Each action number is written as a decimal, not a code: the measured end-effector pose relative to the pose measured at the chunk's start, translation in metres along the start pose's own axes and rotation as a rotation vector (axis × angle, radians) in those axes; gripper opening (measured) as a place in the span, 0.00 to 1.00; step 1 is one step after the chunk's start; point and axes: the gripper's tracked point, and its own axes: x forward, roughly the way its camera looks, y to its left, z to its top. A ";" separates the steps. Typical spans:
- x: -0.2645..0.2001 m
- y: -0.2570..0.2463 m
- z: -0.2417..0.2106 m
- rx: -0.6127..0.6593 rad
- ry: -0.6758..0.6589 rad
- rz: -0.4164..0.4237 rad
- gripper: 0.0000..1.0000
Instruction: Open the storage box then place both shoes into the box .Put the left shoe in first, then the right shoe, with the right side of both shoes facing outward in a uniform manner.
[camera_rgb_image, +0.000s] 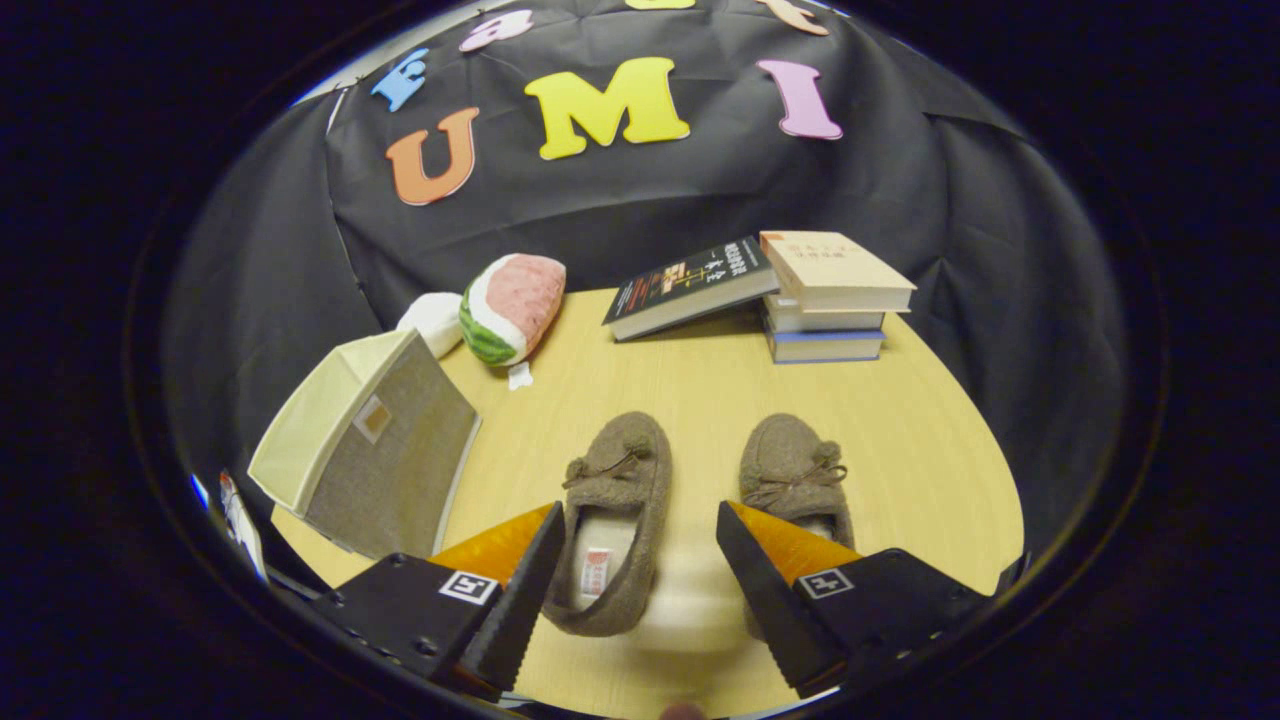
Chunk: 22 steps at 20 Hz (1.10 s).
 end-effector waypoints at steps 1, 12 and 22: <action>0.007 0.002 -0.005 -0.006 0.021 -0.008 0.85; 0.058 -0.005 -0.046 0.070 0.217 -0.082 0.41; 0.052 -0.005 -0.034 0.212 0.270 -0.077 0.00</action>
